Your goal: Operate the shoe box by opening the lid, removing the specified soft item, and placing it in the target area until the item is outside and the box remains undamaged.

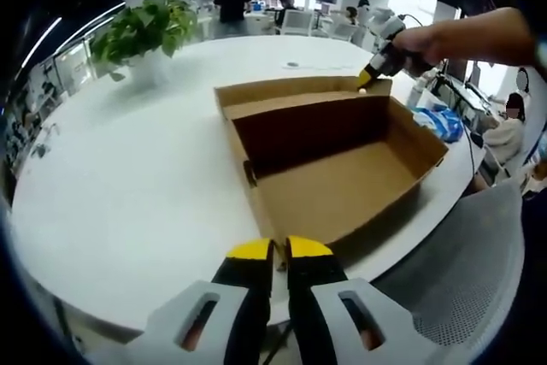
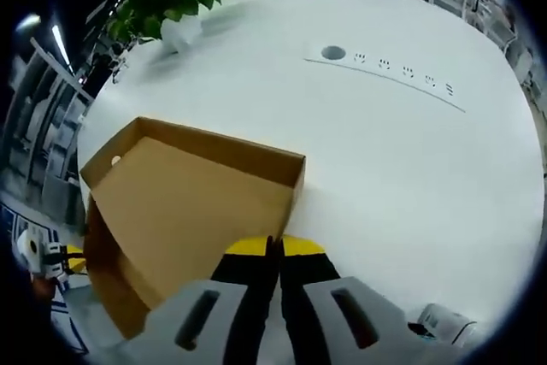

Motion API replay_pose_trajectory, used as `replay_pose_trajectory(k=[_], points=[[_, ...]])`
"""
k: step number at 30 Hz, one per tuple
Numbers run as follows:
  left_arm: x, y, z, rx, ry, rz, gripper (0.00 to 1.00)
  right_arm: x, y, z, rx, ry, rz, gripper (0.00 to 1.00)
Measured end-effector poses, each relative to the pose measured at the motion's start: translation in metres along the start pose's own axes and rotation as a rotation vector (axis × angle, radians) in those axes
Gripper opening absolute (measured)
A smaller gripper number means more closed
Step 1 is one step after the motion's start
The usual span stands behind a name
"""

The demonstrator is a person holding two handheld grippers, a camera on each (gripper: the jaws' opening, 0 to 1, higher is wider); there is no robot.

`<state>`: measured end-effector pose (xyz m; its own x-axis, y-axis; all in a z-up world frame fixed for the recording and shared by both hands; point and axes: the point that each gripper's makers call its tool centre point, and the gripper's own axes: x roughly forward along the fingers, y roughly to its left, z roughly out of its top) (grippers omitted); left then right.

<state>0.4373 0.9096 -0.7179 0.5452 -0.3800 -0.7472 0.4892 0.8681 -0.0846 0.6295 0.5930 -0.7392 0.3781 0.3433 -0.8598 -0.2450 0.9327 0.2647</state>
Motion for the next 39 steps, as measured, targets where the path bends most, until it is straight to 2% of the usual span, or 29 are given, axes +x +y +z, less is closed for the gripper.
replay_pose_trajectory(k=[9, 15, 17, 20, 23, 25, 31, 39], points=[[0.001, 0.0, -0.001, -0.007, 0.031, 0.008, 0.01, -0.021, 0.008, 0.014, -0.035, -0.133, 0.043, 0.0], [0.0, -0.001, -0.001, -0.001, 0.039, 0.011, 0.01, -0.035, 0.007, 0.009, -0.033, -0.191, 0.067, 0.0], [0.0, -0.001, -0.001, -0.001, 0.041, 0.013, 0.01, -0.039, 0.01, 0.012, -0.064, -0.245, 0.084, 0.0], [0.0, -0.003, -0.001, -0.004, 0.046, 0.014, 0.01, -0.044, 0.009, 0.009, -0.081, -0.263, 0.08, 0.0], [0.0, -0.003, -0.001, -0.002, 0.049, 0.015, 0.01, -0.049, 0.011, 0.009, -0.126, -0.305, 0.083, 0.0], [0.0, -0.002, -0.001, -0.004, 0.051, 0.016, 0.01, -0.056, 0.015, 0.013, -0.138, -0.354, 0.104, 0.0], [0.0, -0.003, 0.0, -0.011, 0.055, 0.019, 0.01, -0.066, 0.017, 0.011, -0.152, -0.388, 0.123, 0.0], [0.0, -0.004, 0.0, -0.017, 0.057, 0.024, 0.01, -0.084, 0.025, 0.013, -0.174, -0.477, 0.176, 0.0]])
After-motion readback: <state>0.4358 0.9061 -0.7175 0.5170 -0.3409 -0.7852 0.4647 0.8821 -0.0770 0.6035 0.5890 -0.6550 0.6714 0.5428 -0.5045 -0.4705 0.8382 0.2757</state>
